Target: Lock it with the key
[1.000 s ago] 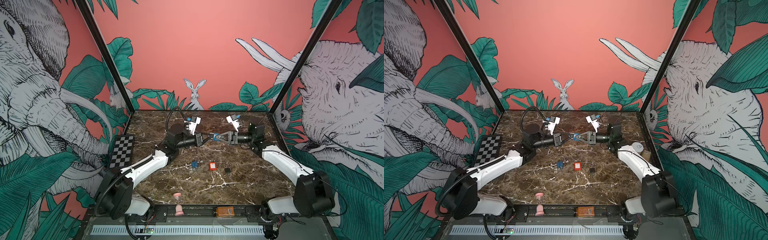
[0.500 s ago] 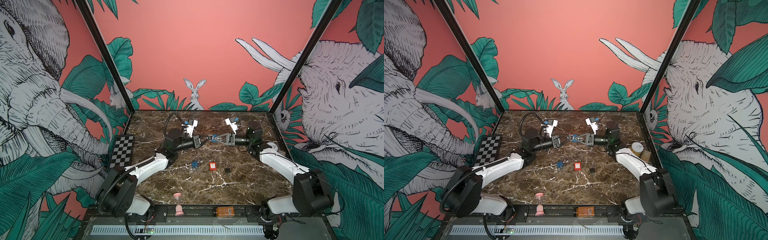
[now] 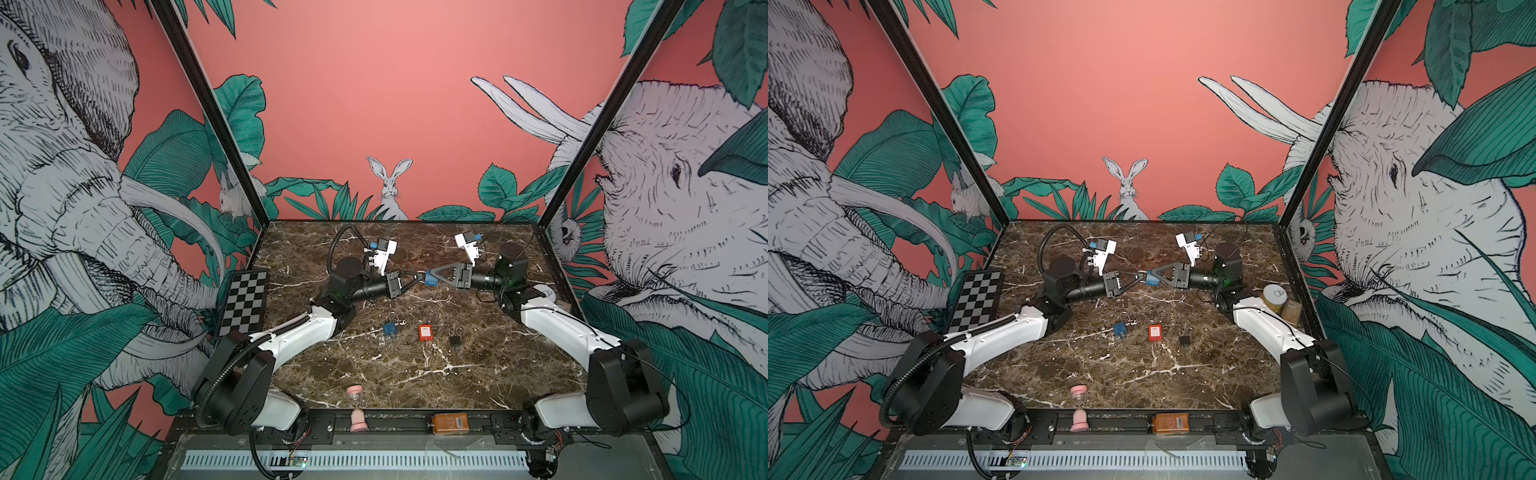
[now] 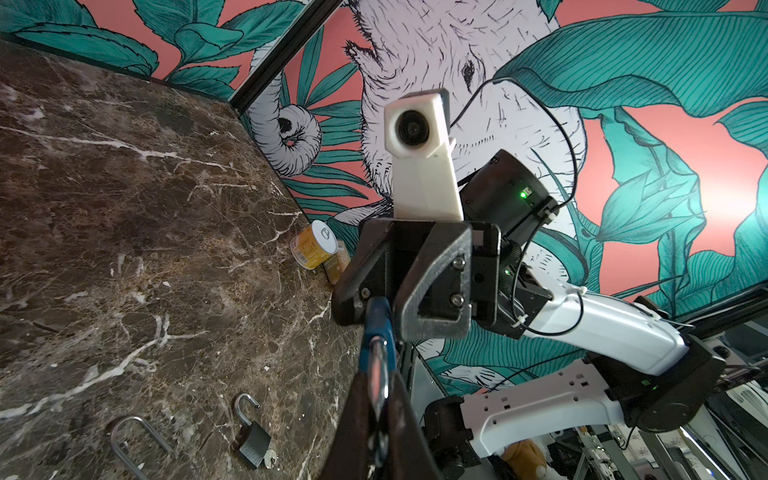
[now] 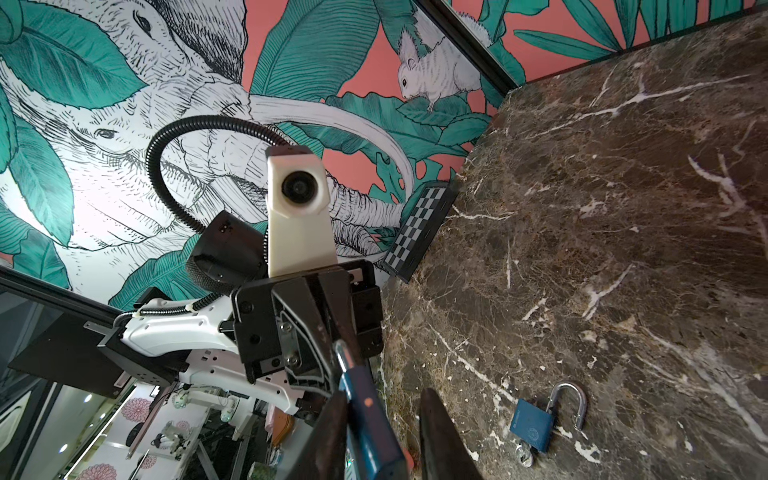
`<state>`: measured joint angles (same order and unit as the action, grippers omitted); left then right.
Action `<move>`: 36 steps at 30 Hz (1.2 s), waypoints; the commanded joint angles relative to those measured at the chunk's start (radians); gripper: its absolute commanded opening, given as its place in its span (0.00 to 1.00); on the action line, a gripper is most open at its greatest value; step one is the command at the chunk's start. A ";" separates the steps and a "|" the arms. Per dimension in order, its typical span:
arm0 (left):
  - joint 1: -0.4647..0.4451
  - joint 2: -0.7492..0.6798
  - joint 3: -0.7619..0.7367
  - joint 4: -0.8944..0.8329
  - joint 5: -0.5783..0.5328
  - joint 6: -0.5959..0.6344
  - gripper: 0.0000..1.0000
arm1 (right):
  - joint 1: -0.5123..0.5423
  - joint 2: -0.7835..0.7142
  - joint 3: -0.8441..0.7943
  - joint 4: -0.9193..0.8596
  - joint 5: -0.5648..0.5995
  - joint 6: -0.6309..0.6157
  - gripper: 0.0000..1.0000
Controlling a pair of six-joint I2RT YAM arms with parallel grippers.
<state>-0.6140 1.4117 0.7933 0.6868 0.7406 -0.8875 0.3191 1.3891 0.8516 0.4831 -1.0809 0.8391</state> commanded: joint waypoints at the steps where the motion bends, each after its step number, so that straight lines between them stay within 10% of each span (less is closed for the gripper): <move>1: 0.008 -0.041 0.020 0.067 0.040 0.001 0.00 | -0.006 -0.032 -0.018 0.061 0.016 0.014 0.28; 18: 0.028 0.022 0.041 0.201 0.086 -0.111 0.00 | 0.001 -0.079 -0.074 0.153 -0.067 0.069 0.26; 31: 0.028 0.019 0.026 0.158 0.099 -0.074 0.00 | 0.003 -0.050 -0.062 0.257 -0.073 0.128 0.00; 36: 0.029 0.034 0.028 0.167 0.118 -0.078 0.36 | 0.003 -0.050 -0.054 0.229 -0.076 0.119 0.00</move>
<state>-0.5858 1.4437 0.8036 0.8200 0.8268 -0.9760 0.3199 1.3403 0.7769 0.6678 -1.1477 0.9607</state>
